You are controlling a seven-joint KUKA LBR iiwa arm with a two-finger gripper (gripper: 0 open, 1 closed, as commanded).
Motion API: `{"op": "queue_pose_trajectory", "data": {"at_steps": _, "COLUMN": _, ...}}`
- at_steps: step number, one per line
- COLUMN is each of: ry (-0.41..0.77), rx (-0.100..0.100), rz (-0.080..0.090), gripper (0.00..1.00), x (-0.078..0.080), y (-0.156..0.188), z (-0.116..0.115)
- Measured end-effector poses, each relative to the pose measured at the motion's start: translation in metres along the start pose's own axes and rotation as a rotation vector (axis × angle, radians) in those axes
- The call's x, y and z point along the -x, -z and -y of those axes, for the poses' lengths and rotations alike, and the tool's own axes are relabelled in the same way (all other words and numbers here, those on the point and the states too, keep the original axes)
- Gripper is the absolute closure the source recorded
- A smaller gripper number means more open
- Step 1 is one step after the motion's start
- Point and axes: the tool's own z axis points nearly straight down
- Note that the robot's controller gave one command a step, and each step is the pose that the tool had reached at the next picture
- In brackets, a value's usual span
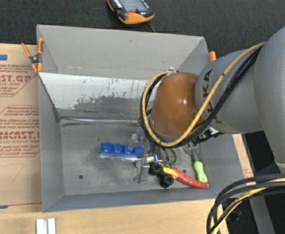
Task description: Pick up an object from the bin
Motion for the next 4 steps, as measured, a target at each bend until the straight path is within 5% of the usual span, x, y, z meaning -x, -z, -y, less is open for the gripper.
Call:
{"op": "queue_pose_trajectory", "data": {"at_steps": 1, "ry": 0.000, "rx": 0.000, "rz": 0.001, "gripper": 0.00, "x": 0.000, "y": 0.000, "z": 0.000}}
{"op": "queue_pose_trajectory", "data": {"at_steps": 2, "ry": -0.032, "rx": 0.000, "rz": -0.001, "gripper": 1.00, "x": 0.000, "y": -0.032, "z": 0.038}}
{"op": "queue_pose_trajectory", "data": {"at_steps": 3, "ry": -0.032, "rx": 0.000, "rz": -0.001, "gripper": 1.00, "x": 0.000, "y": -0.032, "z": 0.038}}
{"op": "queue_pose_trajectory", "data": {"at_steps": 4, "ry": -0.056, "rx": -0.001, "rz": -0.002, "gripper": 1.00, "x": -0.001, "y": -0.053, "z": 0.075}}
